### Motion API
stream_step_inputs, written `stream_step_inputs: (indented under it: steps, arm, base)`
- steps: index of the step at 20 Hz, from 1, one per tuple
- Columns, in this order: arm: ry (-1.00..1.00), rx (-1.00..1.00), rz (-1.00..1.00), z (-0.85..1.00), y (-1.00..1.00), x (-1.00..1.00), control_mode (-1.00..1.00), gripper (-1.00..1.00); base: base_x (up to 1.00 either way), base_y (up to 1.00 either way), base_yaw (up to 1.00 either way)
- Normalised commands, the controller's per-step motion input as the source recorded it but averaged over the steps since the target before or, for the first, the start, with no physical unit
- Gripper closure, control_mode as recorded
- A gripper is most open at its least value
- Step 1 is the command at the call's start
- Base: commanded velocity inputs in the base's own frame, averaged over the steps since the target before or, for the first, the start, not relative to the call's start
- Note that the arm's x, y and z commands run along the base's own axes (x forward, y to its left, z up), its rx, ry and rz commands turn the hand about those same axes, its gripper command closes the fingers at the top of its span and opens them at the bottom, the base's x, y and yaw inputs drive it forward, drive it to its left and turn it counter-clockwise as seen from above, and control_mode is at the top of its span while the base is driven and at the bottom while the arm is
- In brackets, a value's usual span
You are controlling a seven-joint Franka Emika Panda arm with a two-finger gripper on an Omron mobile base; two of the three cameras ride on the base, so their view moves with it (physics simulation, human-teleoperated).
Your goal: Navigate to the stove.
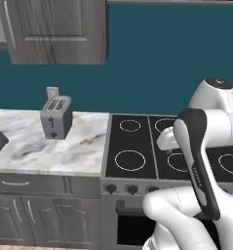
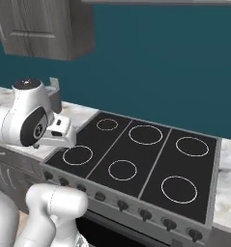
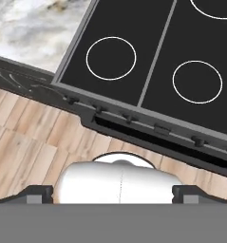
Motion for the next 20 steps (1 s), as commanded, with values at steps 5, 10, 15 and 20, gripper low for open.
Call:
stream_step_inputs:
  steps: [5, 10, 15, 20]
  arm:
    - [0.00, 0.00, 0.00, 0.00, 0.00, 0.00, 1.00, -1.00]
    - [0.00, 0.00, 0.00, 0.00, 0.00, 0.00, 1.00, -1.00]
    - [0.00, 0.00, 0.00, 0.00, 0.00, 0.00, 1.00, -1.00]
    - [0.00, 0.00, 0.00, 0.00, 0.00, 0.00, 1.00, -1.00]
  base:
    - [1.00, -0.74, -0.35]
    - [1.00, -0.82, -0.38]
    - [0.97, -1.00, -0.38]
    - [0.96, -0.97, -0.38]
